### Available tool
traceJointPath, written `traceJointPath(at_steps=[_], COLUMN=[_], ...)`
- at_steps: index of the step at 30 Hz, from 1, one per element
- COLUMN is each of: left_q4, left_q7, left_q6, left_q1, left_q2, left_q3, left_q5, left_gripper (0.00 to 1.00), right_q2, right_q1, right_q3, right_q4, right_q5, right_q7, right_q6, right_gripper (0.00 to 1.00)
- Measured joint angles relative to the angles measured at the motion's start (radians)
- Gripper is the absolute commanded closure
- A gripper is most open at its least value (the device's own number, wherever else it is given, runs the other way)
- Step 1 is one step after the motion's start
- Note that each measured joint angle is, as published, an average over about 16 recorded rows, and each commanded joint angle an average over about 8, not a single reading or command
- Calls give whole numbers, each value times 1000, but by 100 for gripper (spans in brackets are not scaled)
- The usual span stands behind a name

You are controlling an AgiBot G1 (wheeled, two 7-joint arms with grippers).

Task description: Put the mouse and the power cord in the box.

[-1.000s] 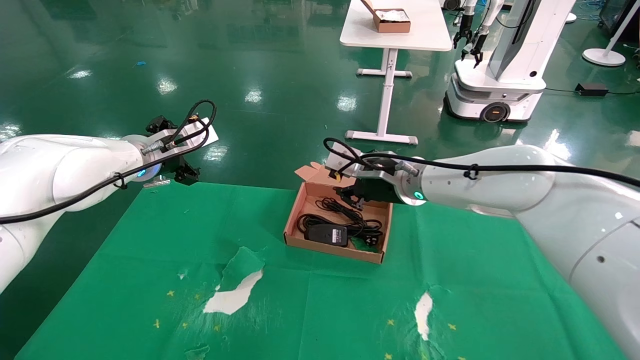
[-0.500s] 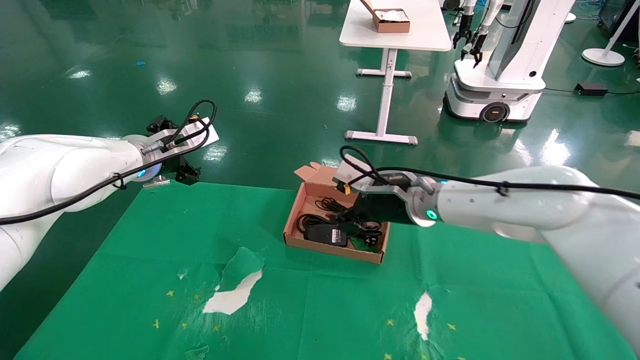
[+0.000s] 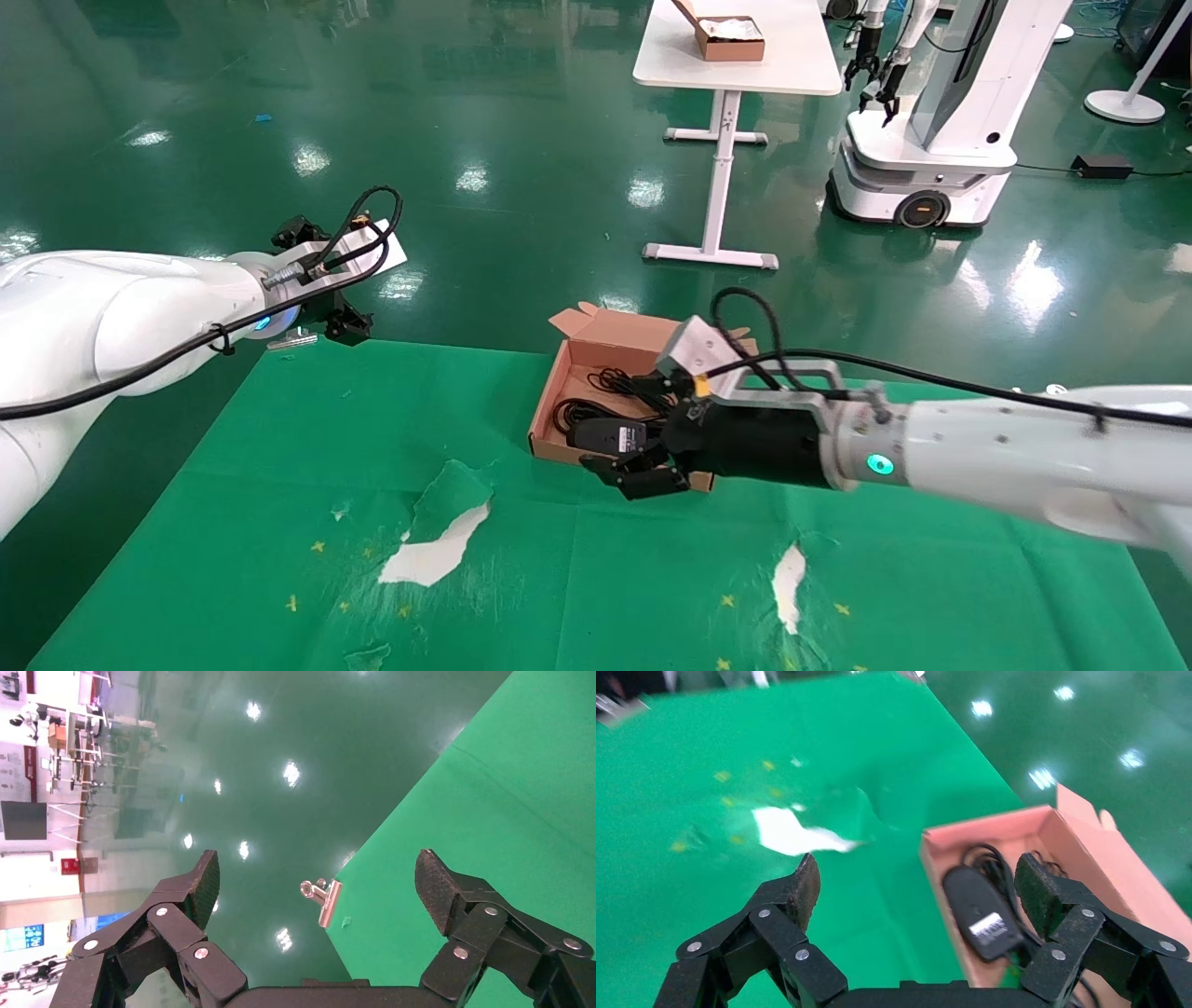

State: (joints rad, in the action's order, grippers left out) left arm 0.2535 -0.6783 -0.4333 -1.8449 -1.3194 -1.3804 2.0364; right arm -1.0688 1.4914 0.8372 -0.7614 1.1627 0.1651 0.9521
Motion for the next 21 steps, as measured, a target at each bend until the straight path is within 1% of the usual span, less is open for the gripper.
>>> traceJointPath(at_steps=[6, 11, 16, 21], left_q4=[9, 42, 102, 184], left_q7=[-1, 13, 41, 81], left_q6=[-8, -41, -102, -187], left_q1=[5, 30, 74, 136], left_q2=[5, 28, 69, 125], left_q3=[6, 40, 104, 192], left_q5=[-7, -48, -123, -228], left_gripper=[0, 0, 0, 0], right_q2=[76, 138, 201, 263], right_q1=[-69, -126, -183, -240], right_q3=[-92, -168, -244, -320], right_q4=[-86, -158, -229, -300], right_q5=[-71, -130, -189, -248], right_q7=[4, 7, 10, 13], right_q6=[90, 164, 238, 312], right_gripper=[0, 0, 0, 0])
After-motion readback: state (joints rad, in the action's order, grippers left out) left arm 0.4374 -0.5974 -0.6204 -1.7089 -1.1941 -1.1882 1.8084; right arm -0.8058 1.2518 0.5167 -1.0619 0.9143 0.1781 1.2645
